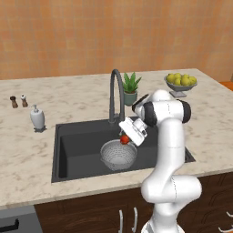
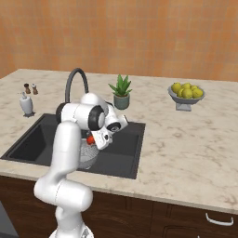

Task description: Put the colander in the sink, put the apple in the colander, and turn on the sink faucet and pour water over the colander.

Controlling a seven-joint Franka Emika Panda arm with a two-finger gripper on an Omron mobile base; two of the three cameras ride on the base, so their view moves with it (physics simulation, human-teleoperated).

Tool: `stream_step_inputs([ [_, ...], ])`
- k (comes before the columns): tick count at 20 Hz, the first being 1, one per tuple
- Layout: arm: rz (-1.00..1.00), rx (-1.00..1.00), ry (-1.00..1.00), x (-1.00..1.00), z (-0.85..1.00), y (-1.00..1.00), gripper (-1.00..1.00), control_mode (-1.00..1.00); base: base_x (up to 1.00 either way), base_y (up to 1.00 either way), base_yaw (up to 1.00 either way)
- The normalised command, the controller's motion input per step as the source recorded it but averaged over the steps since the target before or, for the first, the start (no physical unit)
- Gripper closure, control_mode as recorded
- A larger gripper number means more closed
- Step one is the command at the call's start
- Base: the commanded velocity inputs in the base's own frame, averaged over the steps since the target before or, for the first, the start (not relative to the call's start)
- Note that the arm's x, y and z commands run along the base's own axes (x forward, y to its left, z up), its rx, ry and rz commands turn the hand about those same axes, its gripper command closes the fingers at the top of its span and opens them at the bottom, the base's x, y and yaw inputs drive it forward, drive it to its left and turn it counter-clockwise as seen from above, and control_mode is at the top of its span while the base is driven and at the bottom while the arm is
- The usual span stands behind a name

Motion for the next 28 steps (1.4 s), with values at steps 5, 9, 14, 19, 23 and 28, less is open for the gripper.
stream_step_inputs([
  [5,0.0,0.0,0.0,-0.4,0.22,0.07,-1.0,-1.0,0.0,0.0,0.0],
  [9,0.0,0.03,0.0,-0.42,0.53,0.08,-1.0,-1.0,0.0,0.0,0.0],
  [14,0.0,0.02,-0.19,-0.65,0.77,-0.82,-1.0,-1.0,0.0,0.0,0.0],
  [19,0.05,-0.04,-0.55,-0.78,0.85,-1.0,-1.0,-1.0,0.0,0.0,0.0],
  [23,0.37,-0.04,-0.87,-0.5,0.82,-0.99,-1.0,-1.0,0.0,0.0,0.0],
  [28,0.6,0.02,-0.9,-0.03,0.6,-0.97,-1.0,-1.0,0.0,0.0,0.0],
])
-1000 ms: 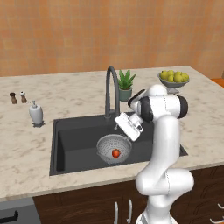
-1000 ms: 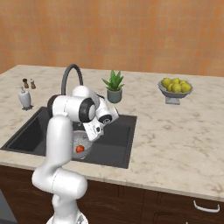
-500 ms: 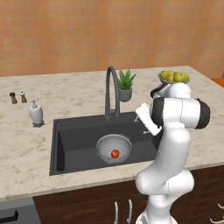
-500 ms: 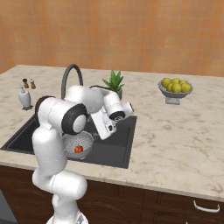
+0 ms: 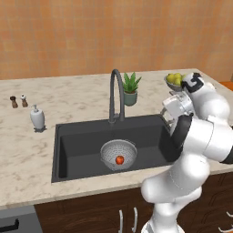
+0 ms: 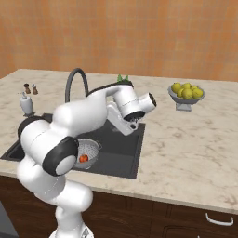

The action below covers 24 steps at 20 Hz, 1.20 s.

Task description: Put the colander in the sink, put the apple in the colander, and turn on the sink faucet and pour water over the colander.

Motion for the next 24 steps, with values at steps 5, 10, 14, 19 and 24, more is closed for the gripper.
stream_step_inputs([
  [5,0.68,0.04,-0.9,0.0,0.27,-0.73,-1.0,-1.0,0.0,0.0,0.0],
  [10,0.8,0.0,-0.75,0.12,-0.53,-0.12,-1.0,-1.0,0.0,0.0,0.0],
  [14,0.84,0.0,-0.7,0.05,-0.73,-0.02,-1.0,-1.0,0.0,0.0,0.0],
  [19,0.65,0.26,-0.72,0.12,-0.67,-0.12,-1.0,-1.0,0.0,0.0,0.0],
  [24,0.29,0.49,-0.41,0.4,-0.5,-0.11,-1.0,-1.0,0.0,0.0,0.0],
])
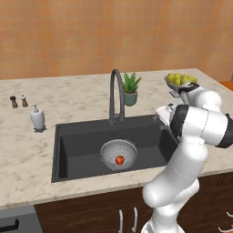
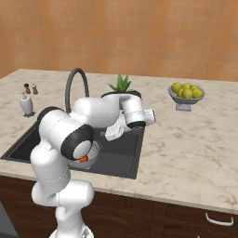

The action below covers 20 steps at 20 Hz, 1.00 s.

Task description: Put the colander in the sink, put the apple in the colander, and turn on the sink faucet and pour water over the colander.

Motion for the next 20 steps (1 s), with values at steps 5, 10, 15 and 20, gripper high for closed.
stream_step_inputs([
  [5,0.06,0.05,-0.06,0.3,-0.07,-0.17,-1.0,-1.0,0.0,0.0,0.0],
  [10,0.0,0.03,0.0,0.68,0.0,-0.11,-1.0,-1.0,0.0,0.0,0.0],
  [15,-0.01,0.0,0.0,0.59,-0.13,0.0,-1.0,-1.0,0.0,0.0,0.0],
  [20,-0.14,0.0,0.0,0.65,-0.17,0.18,-1.0,-1.0,0.0,0.0,0.0],
])
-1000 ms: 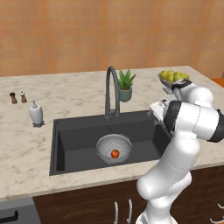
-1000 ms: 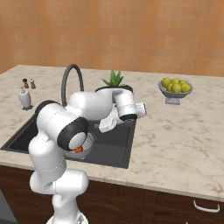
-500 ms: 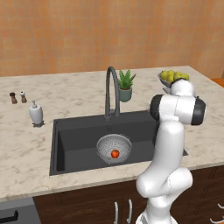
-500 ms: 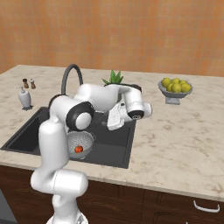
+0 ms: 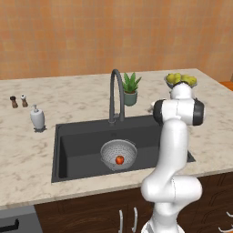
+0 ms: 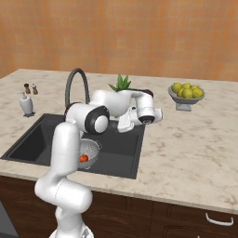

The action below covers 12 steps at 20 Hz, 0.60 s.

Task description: Put the colander in the sink, put the apple in the colander, and turn on the sink faucet and pour water over the colander.

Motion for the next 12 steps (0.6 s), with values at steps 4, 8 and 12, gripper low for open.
stream_step_inputs([
  [4,-0.25,-0.04,0.0,0.54,-0.18,0.62,-1.0,-1.0,0.0,0.0,0.0],
  [8,-0.25,-0.11,-0.02,0.12,-0.06,0.58,-1.0,-1.0,0.0,0.0,0.0],
  [12,-0.25,-0.16,-0.09,0.27,-0.02,0.55,-1.0,-1.0,0.0,0.0,0.0],
])
